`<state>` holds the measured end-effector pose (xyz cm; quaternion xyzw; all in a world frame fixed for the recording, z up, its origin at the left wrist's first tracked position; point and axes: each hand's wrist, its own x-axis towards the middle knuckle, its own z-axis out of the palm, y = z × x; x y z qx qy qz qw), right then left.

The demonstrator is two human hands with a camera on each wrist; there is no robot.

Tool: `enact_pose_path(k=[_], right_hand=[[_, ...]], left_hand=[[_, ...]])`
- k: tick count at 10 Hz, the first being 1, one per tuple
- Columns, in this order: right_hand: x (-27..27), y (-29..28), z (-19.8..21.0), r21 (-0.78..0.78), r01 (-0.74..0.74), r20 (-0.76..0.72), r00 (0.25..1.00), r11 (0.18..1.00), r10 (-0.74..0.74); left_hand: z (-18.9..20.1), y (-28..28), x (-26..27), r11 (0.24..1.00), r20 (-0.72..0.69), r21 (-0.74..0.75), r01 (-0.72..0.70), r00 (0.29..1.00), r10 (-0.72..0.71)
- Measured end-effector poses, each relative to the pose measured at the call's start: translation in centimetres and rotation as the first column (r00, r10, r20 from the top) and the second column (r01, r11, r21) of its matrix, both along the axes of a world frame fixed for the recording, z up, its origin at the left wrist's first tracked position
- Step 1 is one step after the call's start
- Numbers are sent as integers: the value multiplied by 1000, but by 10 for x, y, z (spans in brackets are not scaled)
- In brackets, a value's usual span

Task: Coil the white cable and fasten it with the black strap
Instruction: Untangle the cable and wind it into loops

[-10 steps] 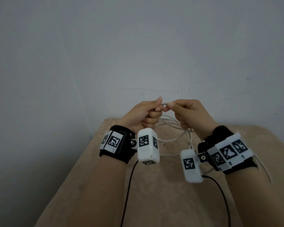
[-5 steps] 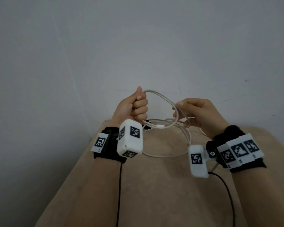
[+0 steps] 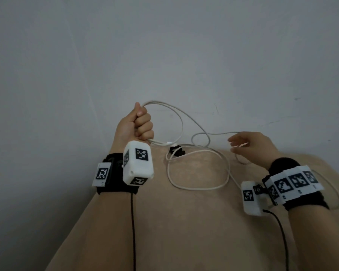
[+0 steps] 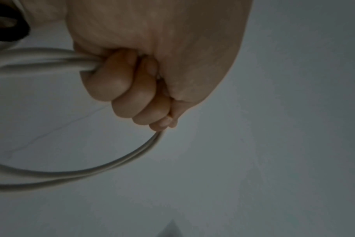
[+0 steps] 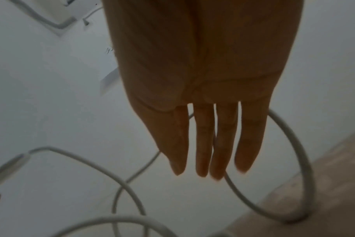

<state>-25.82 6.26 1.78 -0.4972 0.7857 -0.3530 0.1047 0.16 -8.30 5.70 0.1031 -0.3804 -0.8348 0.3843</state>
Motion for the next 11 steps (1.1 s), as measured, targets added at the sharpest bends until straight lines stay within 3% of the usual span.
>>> enact_pose_path(k=[1, 2, 3, 4, 5, 6, 8, 11], right_hand=[[14, -3, 5, -100, -103, 304, 944, 990, 129], [38, -10, 11, -269, -158, 460, 845, 950, 271], [54, -20, 10, -384, -150, 405, 859, 911, 312], [60, -24, 10, -406, -149, 216, 943, 902, 253], [62, -22, 13, -489, -125, 416, 836, 863, 357], [61, -19, 17, -546, -37, 523, 765, 837, 375], [57, -15, 18, -537, -26, 459, 829, 843, 318], [74, -12, 26, -530, -32, 629, 655, 847, 418]], left_hand=[[-2, 5, -12, 999, 69, -8, 34, 997, -33], [-2, 12, -24, 997, 116, -5, 82, 990, -81], [-1, 18, -31, 996, 135, 0, 89, 987, -88], [1, 21, -32, 996, 138, 0, 91, 986, -90], [1, 21, -32, 995, 154, -5, 96, 984, -94], [1, 20, -31, 994, 185, -13, 107, 977, -102], [1, 20, -35, 991, 162, 17, 130, 978, -131], [-4, 23, -47, 987, 84, 55, 149, 985, -153]])
